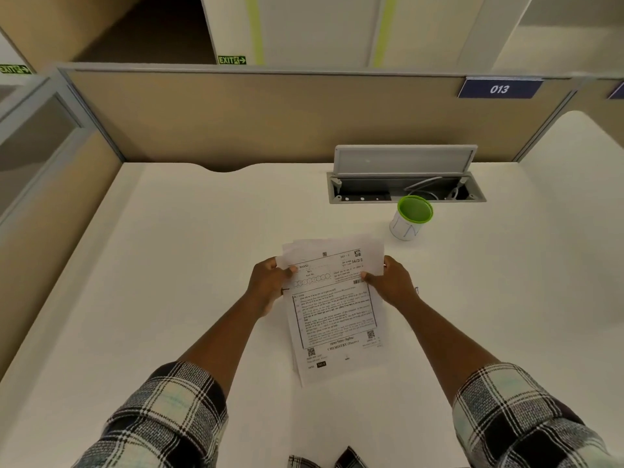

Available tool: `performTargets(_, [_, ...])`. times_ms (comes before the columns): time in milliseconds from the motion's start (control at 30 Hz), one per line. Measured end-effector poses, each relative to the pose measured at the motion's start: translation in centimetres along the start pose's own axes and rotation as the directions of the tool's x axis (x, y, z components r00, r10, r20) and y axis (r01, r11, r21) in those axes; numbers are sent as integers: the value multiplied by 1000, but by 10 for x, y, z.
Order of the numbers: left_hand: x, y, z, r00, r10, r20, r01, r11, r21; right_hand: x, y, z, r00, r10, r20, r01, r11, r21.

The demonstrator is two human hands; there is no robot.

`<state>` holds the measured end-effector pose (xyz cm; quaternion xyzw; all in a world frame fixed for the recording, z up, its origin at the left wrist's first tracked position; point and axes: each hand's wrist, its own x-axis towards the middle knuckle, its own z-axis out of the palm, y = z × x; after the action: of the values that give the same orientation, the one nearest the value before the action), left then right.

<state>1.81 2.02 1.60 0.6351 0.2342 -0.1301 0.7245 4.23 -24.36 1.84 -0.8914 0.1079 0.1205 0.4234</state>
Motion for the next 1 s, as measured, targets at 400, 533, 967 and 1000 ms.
performTargets(400, [-16,-2,15,1000,8,2,-8,1000,-9,-35,-46,51,894,-391,216,432,882,-187])
performTargets(533, [-28,4,27,998,5,59,0,997,-80,-53,-60,70,871,-423,250,443,896,-26])
performTargets(967, [-30,8,34,983,140,-121,-98,949,298,-30,-31,19,990,-29,137,-17,945,327])
performTargets(1000, [-30,11,35,967,220,-126,-154,905,398,-30,-31,15,988,-36,150,-13,948,317])
